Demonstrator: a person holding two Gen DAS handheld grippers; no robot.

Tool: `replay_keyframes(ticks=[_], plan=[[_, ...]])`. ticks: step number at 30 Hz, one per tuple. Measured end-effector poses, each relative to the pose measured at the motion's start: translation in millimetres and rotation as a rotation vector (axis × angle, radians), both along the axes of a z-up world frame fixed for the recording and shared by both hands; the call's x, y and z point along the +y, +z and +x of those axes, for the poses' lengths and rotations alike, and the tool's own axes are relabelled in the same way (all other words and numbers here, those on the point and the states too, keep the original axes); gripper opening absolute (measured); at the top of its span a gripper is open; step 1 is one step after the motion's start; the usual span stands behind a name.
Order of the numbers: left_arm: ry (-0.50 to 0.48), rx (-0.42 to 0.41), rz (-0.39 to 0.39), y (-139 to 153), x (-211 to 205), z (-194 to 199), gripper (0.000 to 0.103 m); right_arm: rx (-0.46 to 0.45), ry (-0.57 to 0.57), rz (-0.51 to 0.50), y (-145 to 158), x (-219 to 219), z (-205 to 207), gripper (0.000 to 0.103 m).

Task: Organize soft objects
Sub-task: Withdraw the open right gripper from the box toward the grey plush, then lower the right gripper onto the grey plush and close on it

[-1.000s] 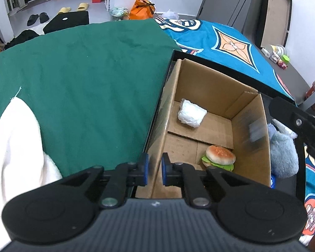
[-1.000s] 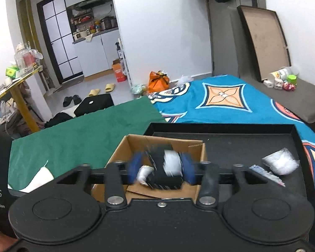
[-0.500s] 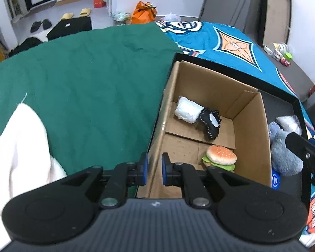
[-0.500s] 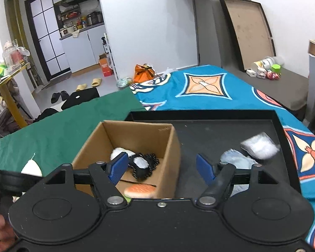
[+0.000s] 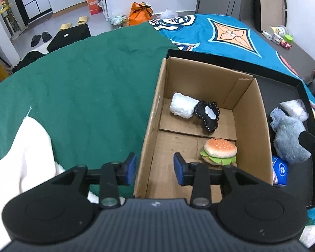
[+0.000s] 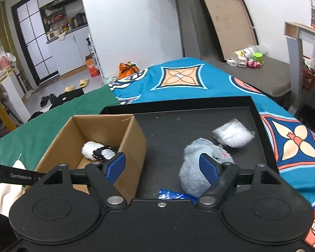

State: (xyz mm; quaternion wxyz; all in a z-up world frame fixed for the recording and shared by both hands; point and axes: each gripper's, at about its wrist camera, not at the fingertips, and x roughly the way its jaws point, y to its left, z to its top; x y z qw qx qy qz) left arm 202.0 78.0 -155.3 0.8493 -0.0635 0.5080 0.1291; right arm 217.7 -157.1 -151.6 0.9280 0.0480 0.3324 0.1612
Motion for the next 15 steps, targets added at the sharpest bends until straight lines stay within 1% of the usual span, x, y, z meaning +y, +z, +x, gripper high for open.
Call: replay_keyframes(ticks=[3, 5, 8, 10, 15], plan=[[-0.008, 0.012, 0.026, -0.1, -4.8, 2.0, 0.045, 0.011, -0.02, 0.018, -10.9, -10.4, 3.0, 0.08], [-0.018, 0.021, 0.044, -0.6, -9.3, 4.0, 0.047, 0.022, -0.033, 0.033, -17.6, -16.8, 6.2, 0.081], [-0.033, 0.036, 0.077, -1.8, -16.8, 6.7, 0.049, 0.039, -0.06, 0.062, -27.5, -26.4, 9.7, 0.086], [-0.04, 0.046, 0.1, -2.7, -20.8, 8.8, 0.051, 0.041, -0.08, 0.078, -32.9, -33.2, 11.5, 0.094], [-0.043, 0.086, 0.126, -7.5, -27.6, 16.8, 0.055, 0.061, -0.125, 0.102, -45.3, -46.8, 19.0, 0.097]])
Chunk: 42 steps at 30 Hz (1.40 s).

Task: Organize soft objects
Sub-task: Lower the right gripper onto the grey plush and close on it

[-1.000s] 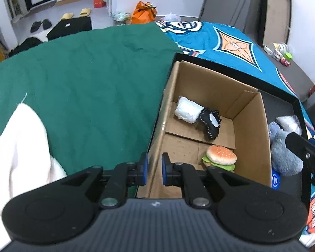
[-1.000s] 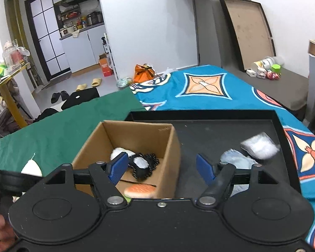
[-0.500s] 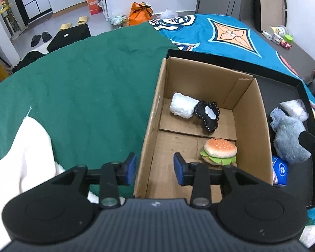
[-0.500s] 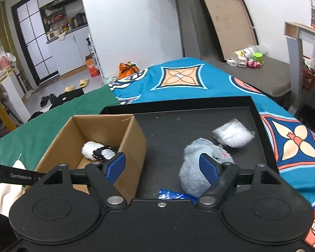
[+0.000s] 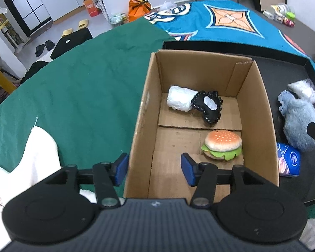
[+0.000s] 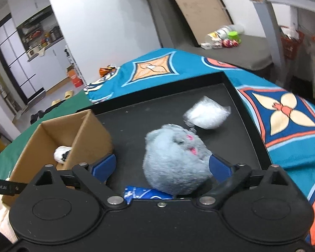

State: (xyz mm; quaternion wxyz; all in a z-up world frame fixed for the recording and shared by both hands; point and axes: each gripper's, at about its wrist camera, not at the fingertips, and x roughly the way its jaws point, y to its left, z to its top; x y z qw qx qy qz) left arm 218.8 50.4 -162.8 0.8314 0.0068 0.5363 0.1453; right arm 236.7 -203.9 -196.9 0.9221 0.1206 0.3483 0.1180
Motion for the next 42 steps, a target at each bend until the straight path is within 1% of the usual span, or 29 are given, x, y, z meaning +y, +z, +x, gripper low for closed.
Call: replay_keyframes(ticks=[3, 9, 15, 17, 19, 20, 21, 22, 25, 34, 42], plan=[[-0.012, 0.018, 0.034, -2.8, -6.6, 3.3, 0.06, 0.032, -0.018, 0.025, -11.3, -6.7, 6.7, 0.098], [-0.012, 0.048, 0.079, -6.7, -15.3, 9.8, 0.063, 0.083, -0.054, 0.071, -27.6, -15.1, 17.4, 0.1], [-0.015, 0.066, 0.112, -9.6, -20.7, 14.2, 0.066, 0.105, -0.059, 0.115, -36.8, -19.7, 23.4, 0.099], [-0.014, 0.064, 0.113, -9.2, -20.7, 14.2, 0.066, 0.115, -0.057, 0.13, -39.1, -21.4, 25.6, 0.092], [-0.013, 0.065, 0.113, -9.4, -21.5, 14.3, 0.066, 0.128, -0.045, 0.141, -41.2, -21.3, 27.0, 0.073], [-0.014, 0.065, 0.113, -9.2, -21.8, 14.2, 0.066, 0.131, -0.039, 0.149, -42.0, -21.4, 26.9, 0.068], [-0.015, 0.063, 0.113, -9.0, -21.8, 14.2, 0.066, 0.136, -0.033, 0.157, -42.8, -21.2, 26.7, 0.067], [-0.016, 0.061, 0.114, -8.2, -21.9, 13.8, 0.066, 0.137, -0.033, 0.153, -42.6, -20.5, 26.0, 0.065], [-0.014, 0.05, 0.109, -5.9, -20.7, 11.8, 0.066, 0.127, -0.032, 0.14, -39.7, -18.5, 22.6, 0.063], [-0.005, 0.001, 0.077, 5.0, -15.6, 2.4, 0.066, 0.097, -0.055, 0.118, -23.2, -24.0, 10.5, 0.063], [0.006, -0.042, 0.048, 11.6, -6.6, -6.6, 0.066, 0.065, -0.046, 0.089, -0.9, -12.8, 4.9, 0.063]])
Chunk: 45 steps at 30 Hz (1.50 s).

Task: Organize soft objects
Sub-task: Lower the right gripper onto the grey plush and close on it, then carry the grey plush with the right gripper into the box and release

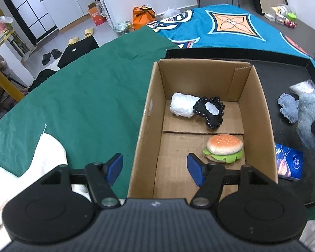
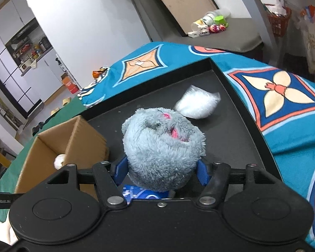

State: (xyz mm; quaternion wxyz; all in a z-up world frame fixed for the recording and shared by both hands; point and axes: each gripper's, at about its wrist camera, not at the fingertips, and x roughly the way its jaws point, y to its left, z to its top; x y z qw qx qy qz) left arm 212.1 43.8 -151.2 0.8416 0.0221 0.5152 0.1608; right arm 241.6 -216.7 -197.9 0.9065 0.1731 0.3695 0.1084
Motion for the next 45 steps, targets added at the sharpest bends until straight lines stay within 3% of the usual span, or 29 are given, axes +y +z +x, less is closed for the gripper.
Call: replay_keyframes(ticks=[25, 31, 33, 38, 42, 45], plan=[[0.066, -0.083, -0.219, 2.0, 44.8, -14.3, 0.061, -0.124, 0.137, -0.07, 67.9, 76.0, -16.6, 0.063], [0.09, -0.05, -0.259, -6.1, 53.2, -11.9, 0.051, -0.134, 0.184, -0.088, 74.5, 101.6, -20.6, 0.063], [0.104, -0.037, -0.286, -9.1, 58.1, -12.5, 0.038, -0.134, 0.201, -0.096, 74.7, 111.0, -20.5, 0.063], [0.125, -0.028, -0.329, -15.3, 67.6, -13.5, 0.02, -0.126, 0.225, -0.101, 74.8, 129.7, -22.0, 0.063], [0.128, -0.039, -0.335, -16.8, 69.3, -13.3, 0.014, -0.125, 0.243, -0.112, 74.3, 142.7, -24.0, 0.062], [0.131, -0.048, -0.355, -18.7, 73.6, -14.1, 0.013, -0.129, 0.254, -0.117, 73.2, 151.6, -24.4, 0.051]])
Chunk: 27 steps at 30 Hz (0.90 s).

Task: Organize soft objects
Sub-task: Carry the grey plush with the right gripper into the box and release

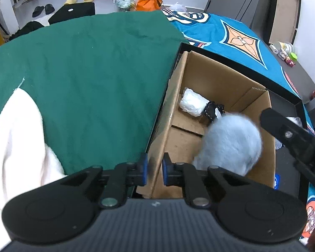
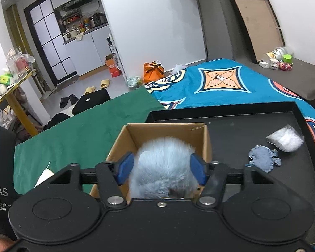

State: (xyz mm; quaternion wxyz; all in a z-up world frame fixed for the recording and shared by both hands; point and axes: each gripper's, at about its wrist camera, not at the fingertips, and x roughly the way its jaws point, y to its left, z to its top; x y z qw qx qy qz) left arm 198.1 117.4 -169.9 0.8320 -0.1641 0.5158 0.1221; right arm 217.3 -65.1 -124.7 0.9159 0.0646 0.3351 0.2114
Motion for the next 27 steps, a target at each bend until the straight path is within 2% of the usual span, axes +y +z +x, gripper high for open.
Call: replay_keyframes(ticks=[3, 17, 25, 27], plan=[[0.001, -0.007, -0.016, -1.4, 3.5, -0.7, 0.013, 0.017, 0.017, -0.003, -3.5, 7.9, 2.8, 0.041], [-0.02, -0.023, -0.007, 0.9, 2.7, -1.3, 0.013, 0.026, -0.043, -0.012, 0.8, -10.0, -1.7, 0.042], [-0.049, -0.019, 0.032, 6.2, -6.7, -0.7, 0.017, 0.023, -0.04, -0.009, 6.5, -20.7, -9.1, 0.061], [-0.053, -0.018, 0.038, 7.4, -8.3, -1.3, 0.02, 0.021, -0.041, -0.008, 6.4, -25.7, -10.4, 0.063]])
